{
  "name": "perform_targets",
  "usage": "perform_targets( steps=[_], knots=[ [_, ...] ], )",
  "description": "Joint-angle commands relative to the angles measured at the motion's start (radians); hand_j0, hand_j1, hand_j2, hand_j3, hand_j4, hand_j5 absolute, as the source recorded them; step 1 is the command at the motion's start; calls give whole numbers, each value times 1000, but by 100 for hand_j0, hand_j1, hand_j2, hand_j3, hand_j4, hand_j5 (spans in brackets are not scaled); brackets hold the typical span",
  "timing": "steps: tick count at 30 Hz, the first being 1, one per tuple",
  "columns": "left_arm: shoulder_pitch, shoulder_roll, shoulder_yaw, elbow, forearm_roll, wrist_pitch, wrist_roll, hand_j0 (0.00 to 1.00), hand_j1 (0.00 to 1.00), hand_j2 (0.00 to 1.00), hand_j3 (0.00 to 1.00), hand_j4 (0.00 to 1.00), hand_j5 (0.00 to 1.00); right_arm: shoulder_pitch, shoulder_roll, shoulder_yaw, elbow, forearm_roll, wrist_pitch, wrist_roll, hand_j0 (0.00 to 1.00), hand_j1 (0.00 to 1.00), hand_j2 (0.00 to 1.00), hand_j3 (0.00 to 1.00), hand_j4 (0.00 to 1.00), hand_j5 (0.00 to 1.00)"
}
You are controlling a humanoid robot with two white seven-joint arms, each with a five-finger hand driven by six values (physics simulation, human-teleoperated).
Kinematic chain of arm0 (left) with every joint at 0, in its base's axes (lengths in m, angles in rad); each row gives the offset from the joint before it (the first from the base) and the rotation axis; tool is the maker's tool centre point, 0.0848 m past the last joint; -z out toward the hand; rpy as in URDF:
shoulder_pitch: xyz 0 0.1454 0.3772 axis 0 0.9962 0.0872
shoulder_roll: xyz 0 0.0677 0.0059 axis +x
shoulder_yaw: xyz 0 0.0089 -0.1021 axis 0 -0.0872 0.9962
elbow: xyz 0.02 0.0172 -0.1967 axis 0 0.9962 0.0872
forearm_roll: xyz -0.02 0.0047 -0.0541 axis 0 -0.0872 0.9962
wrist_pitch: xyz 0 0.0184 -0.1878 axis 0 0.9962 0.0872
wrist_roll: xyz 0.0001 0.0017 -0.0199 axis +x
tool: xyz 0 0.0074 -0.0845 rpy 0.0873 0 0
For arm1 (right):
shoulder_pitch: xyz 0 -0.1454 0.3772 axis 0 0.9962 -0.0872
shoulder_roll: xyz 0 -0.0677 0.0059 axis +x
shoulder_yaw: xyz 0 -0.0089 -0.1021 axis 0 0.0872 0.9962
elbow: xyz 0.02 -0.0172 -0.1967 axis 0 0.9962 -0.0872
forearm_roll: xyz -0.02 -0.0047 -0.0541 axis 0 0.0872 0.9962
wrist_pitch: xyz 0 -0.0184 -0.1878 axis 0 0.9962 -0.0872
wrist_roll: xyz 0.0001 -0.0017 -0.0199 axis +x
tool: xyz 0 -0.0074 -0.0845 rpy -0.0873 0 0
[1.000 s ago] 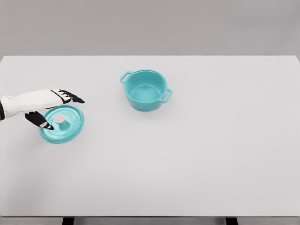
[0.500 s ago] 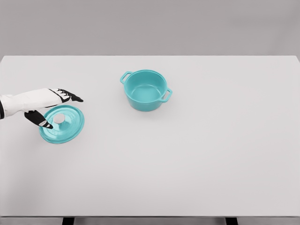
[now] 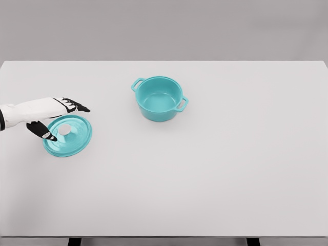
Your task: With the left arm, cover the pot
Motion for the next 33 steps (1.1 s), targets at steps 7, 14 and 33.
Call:
perform_targets(
  steps=[7, 14, 33],
  knots=[
    [0, -4, -15, 16, 0, 2, -38, 93, 93, 93, 93, 93, 93, 0, 0, 0, 0, 1, 0, 0, 100, 100, 100, 100, 100, 100],
    [0, -2, -16, 14, 10, 1, -42, 73, 73, 73, 73, 73, 73, 0, 0, 0, 1, 1, 0, 0, 100, 100, 100, 100, 100, 100],
    [3, 1, -42, 37, 16, -12, -38, 55, 55, 55, 55, 55, 55, 0, 0, 0, 0, 1, 0, 2, 100, 100, 100, 100, 100, 100]
  ],
)
